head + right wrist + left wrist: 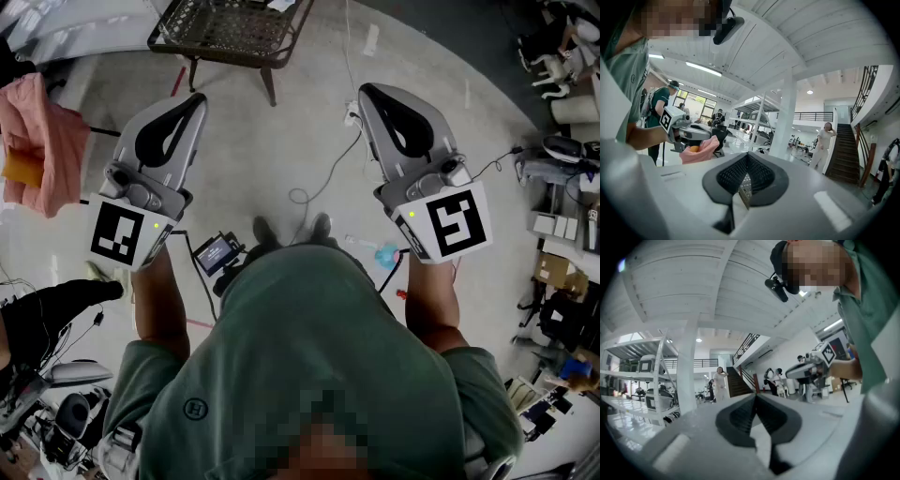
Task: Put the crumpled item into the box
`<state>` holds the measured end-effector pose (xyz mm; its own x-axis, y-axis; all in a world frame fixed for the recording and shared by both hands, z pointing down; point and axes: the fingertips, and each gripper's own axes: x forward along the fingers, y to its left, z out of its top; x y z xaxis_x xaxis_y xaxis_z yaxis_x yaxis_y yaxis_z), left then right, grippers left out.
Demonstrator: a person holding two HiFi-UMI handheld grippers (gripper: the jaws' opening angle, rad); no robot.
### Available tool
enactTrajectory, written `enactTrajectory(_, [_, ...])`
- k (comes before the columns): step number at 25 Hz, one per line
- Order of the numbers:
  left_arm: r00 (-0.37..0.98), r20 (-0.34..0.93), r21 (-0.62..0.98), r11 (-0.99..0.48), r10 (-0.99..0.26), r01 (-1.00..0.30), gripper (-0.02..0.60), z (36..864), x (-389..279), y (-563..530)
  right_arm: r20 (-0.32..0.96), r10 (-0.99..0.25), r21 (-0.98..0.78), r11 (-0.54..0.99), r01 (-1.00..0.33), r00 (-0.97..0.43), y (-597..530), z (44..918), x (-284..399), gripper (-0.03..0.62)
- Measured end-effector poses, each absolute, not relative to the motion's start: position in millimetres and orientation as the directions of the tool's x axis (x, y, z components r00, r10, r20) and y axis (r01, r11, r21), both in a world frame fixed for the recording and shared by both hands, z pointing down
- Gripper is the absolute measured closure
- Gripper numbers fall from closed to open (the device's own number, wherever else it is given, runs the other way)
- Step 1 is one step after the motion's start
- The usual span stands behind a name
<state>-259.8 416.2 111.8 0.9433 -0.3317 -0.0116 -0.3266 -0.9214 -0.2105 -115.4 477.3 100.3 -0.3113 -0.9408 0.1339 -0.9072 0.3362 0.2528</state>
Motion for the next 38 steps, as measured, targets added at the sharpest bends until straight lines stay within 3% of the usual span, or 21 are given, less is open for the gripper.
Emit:
enactTrajectory(23, [0.952,-0.043,-0.173,-0.936,-0.304,-0.307,0.578,114.8,-283.3,413.8,0.115,-0.953,0.241,0.300,-0.923,-0.279,469.4,93.9,-142.3,0.586])
enactTrajectory(28, [0.954,-0.031,-0.186,-0.936,-0.299,-0.300,0.578,111.7,-250.3,423.6,0.110,-0.951,0.224,0.306,-0.925,-0.288,471.7,94.9,-111.8,0.586])
enactTrajectory(38, [0.912,0.035,-0.198,-0.897,-0.409,-0.395,0.578,113.2,-177.2,407.7,0.097,-0.916,0.175,0.400,-0.899,-0.389,441.0,106.3,-29.6,0.586])
